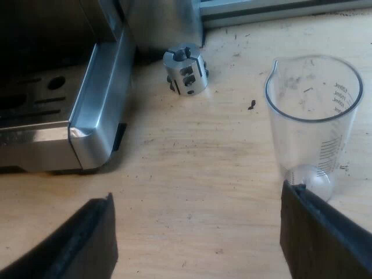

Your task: Remove mug from coffee machine

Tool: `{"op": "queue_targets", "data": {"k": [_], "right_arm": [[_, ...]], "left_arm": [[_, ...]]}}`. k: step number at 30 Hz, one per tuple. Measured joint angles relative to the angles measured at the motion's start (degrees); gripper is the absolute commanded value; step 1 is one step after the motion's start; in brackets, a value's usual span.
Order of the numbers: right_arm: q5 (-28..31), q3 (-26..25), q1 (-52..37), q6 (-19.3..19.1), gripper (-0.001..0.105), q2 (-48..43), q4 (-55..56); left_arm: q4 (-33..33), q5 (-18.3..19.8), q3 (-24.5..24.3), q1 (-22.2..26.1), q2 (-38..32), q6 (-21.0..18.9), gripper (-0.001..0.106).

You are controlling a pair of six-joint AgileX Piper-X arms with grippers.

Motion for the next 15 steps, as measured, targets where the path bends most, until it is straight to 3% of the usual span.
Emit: {"op": "queue_targets", "data": {"k": [9,12,15], "right_arm": [[0.00,-0.40,0.00,0.28,0.062,0.00,0.00],[0.00,-2.32,0.00,0.37,0.062,0.49,0.20],[-0.21,-5.39,1.02,0.37,0.062,3.28,0.33]], "left_arm": [[0.00,0.48,0.00,0.00,0.00,0.00,0.099],[0.00,4.98,-0.84,0.00,0.00,0.00,0.099],[0.00,6.12,-2.10,0.00,0.00,0.00,0.099]]}}
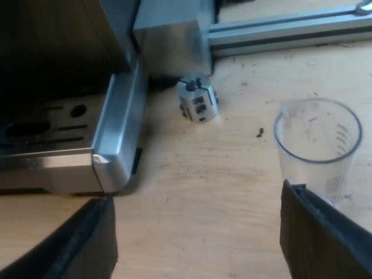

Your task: Remove mug from coffee machine

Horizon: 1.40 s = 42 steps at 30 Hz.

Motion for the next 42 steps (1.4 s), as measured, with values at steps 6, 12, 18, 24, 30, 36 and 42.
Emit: {"op": "queue_targets", "data": {"k": [6,12,18,24,30,36,42], "right_arm": [[-2.14,-6.03,7.40,-1.30,0.062,8.47,-0.36],[-2.15,-10.64,16.75,-1.68,0.062,16.82,-0.32],[-3.45,-12.27,24.97,-1.92,0.062,22.14,-1.71],[-2.20,-12.36,33.59,-2.09,0.062,26.29,-7.12],[6.17,-12.32,46.40,-2.09,0.062,33.14,-16.17],[17.78,-12.32,55.26,-2.09,0.062,40.29,-24.61],[24.36,-10.53,59.49,-1.85,0.062,47.95,-37.04]], "left_arm": [[0.14,0.88,-3.34,-1.18,0.00,0.00,0.099],[-1.69,2.64,-5.99,-6.60,3.49,0.31,0.099],[-4.73,6.59,-5.99,-10.15,7.03,0.31,0.099],[-6.20,8.92,-5.99,-10.77,8.26,0.48,0.099],[-9.87,9.40,-2.10,-10.77,8.27,1.20,0.099],[-18.95,11.15,5.40,-10.77,8.57,1.20,0.099],[-24.36,11.69,9.95,-10.77,8.65,1.20,0.099]]}}
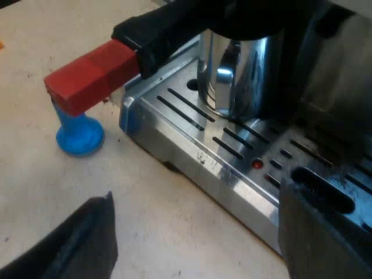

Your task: Remove mug from coffee machine

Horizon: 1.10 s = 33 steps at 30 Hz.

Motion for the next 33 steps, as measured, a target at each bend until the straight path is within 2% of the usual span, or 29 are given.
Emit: {"op": "queue_targets", "data": {"k": [8,12,14,18,20,23,30,33], "right_arm": [[1.03,6.90,0.02,2.36,0.062,8.68,-19.10],[1.52,8.76,0.02,2.34,0.062,13.30,-27.27],[3.31,8.96,0.02,2.34,0.062,17.02,-32.47],[4.62,8.96,0.02,2.34,0.062,19.27,-35.77],[7.59,8.96,0.02,2.34,0.062,26.71,-45.76],[8.70,8.96,0.02,2.34,0.062,31.56,-52.93],[10.11,8.96,0.02,2.34,0.062,40.50,-63.97],[10.47,7.49,0.02,2.34,0.062,43.76,-66.11]], "left_arm": [[-0.26,-0.02,3.91,0.00,0.06,0.00,0.099],[-0.26,-0.02,4.03,0.00,0.06,0.00,0.099],[-0.26,-0.02,4.03,0.00,0.06,0.00,0.099],[-0.12,-0.02,4.03,0.00,0.06,0.00,0.099],[0.16,-0.02,4.03,0.00,0.06,0.00,0.099],[0.20,-0.02,4.03,0.00,0.06,0.00,0.099],[0.36,-0.02,4.03,0.00,0.06,0.00,0.099],[0.36,-0.02,4.03,0.00,0.06,0.00,0.099]]}}
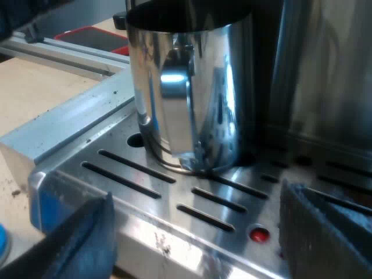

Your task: Remove mug from coffee machine

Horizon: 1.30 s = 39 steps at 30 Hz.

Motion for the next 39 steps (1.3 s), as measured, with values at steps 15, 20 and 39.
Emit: {"op": "queue_targets", "data": {"k": [15,20,39], "right_arm": [[1.20,-13.69,-1.26,1.32,0.062,11.01,-0.32],[0.85,-15.07,-3.32,2.64,0.062,11.50,-0.03],[-2.57,-15.04,-3.77,2.79,0.000,11.35,3.74]], "left_arm": [[0.06,0.00,0.00,0.00,0.00,0.00,0.099],[0.06,0.00,0.00,0.00,0.00,0.00,0.099],[0.06,0.23,0.00,0.00,0.00,0.00,0.099]]}}
